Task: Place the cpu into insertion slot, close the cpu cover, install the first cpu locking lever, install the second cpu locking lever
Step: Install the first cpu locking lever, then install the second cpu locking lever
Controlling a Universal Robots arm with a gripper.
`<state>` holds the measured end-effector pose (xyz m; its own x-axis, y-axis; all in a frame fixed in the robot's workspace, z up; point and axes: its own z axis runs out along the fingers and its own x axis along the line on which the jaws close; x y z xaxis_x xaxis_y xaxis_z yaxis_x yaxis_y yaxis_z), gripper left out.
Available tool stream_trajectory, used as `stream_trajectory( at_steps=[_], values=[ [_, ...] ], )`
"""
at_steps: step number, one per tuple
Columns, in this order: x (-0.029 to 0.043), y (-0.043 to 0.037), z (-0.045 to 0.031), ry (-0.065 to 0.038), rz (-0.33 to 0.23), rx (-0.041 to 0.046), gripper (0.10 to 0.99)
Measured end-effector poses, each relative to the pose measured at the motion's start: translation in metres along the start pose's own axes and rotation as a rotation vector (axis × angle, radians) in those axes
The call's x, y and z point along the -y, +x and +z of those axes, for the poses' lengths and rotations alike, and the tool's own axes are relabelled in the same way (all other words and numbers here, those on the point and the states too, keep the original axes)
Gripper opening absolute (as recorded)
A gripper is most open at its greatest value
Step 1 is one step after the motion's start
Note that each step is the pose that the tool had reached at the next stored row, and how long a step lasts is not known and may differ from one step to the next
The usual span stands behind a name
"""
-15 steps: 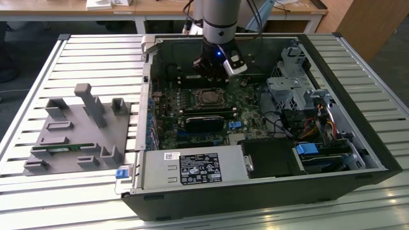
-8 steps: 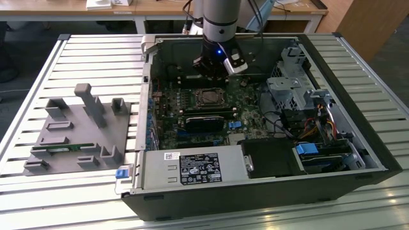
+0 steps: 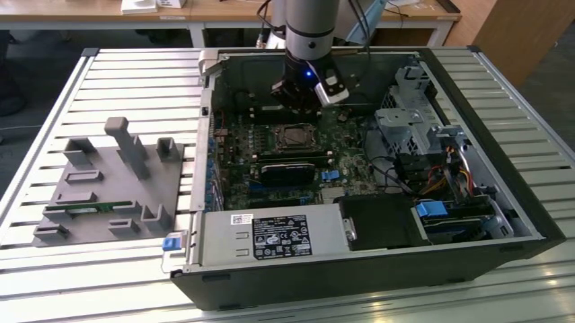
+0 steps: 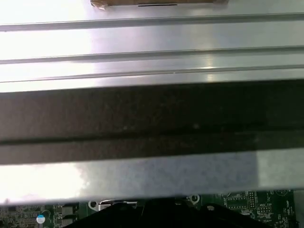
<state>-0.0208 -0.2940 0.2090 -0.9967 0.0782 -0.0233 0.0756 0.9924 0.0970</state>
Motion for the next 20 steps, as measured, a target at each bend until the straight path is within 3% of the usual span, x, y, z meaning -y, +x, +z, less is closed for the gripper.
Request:
stream_trajectory(
  at_steps=[20],
  values=[
    [0.0056,-0.0008,-0.0006,0.000,0.000,0.0000,0.106]
  ],
)
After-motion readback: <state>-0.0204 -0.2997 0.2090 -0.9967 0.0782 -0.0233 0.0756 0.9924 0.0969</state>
